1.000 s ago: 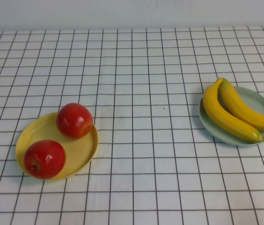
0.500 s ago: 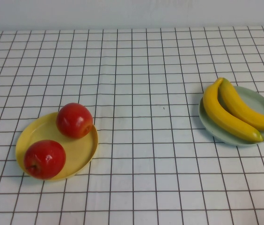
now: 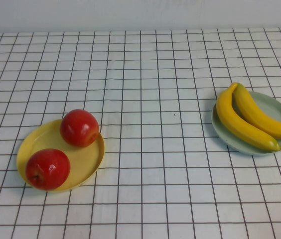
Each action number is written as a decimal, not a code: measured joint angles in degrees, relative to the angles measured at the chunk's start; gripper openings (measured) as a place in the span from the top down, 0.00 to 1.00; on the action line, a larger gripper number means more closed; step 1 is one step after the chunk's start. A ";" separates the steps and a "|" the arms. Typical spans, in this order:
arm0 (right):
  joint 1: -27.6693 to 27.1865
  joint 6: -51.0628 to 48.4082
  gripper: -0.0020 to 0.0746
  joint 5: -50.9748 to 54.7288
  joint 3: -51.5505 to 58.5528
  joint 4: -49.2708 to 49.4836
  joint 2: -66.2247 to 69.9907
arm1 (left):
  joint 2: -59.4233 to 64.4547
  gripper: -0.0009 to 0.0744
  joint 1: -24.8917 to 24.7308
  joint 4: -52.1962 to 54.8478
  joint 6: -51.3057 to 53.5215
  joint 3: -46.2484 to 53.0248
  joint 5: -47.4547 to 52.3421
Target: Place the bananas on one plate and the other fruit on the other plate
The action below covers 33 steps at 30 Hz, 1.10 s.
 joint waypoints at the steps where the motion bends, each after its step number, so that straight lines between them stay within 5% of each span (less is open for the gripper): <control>1: 0.00 0.00 0.99 0.33 0.10 0.00 0.00 | 0.00 0.99 0.00 0.00 0.00 0.00 0.00; 33: 0.00 0.00 0.99 0.84 0.10 -0.39 0.00 | 0.00 0.99 0.00 0.00 0.00 0.00 0.00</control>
